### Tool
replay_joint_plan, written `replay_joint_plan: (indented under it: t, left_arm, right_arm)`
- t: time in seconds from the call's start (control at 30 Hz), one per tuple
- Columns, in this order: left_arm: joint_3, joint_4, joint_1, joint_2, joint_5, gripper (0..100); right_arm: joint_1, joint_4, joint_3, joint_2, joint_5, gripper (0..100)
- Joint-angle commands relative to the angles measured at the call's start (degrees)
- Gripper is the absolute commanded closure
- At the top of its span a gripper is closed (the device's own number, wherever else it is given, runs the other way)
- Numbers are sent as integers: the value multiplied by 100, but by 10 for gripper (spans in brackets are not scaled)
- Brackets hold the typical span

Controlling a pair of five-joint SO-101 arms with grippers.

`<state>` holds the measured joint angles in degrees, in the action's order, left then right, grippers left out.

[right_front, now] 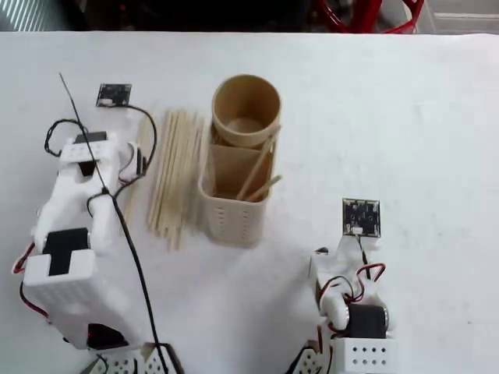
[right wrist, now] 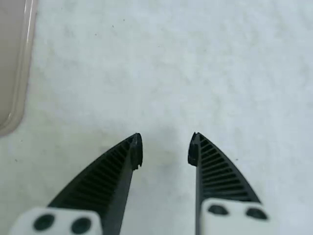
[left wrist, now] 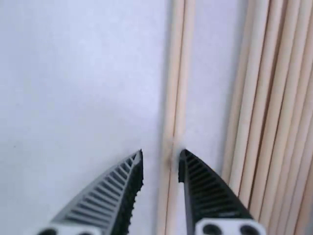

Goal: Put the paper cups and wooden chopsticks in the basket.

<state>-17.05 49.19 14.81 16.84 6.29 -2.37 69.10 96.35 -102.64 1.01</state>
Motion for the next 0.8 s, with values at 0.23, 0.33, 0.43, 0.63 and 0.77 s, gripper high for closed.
replay_joint_plan:
  t: [0.23, 0.33, 0.43, 0.63, 0.77]
  left_arm:
    - [26, -70, -66, -400, 0, 862]
    - [79, -79, -84, -409, -44, 862]
    - [88, -97, -13, -444, -44, 862]
    - [26, -53, 136, -857, -53, 862]
    - [-132, -202, 171, -857, -26, 862]
  right_arm:
    - [-13, 40, 53, -40, -44, 839]
    - [-13, 40, 53, -40, -44, 839]
    - [-13, 40, 53, -40, -44, 839]
    - [-13, 40, 53, -40, -44, 839]
    - [-13, 40, 53, -40, -44, 839]
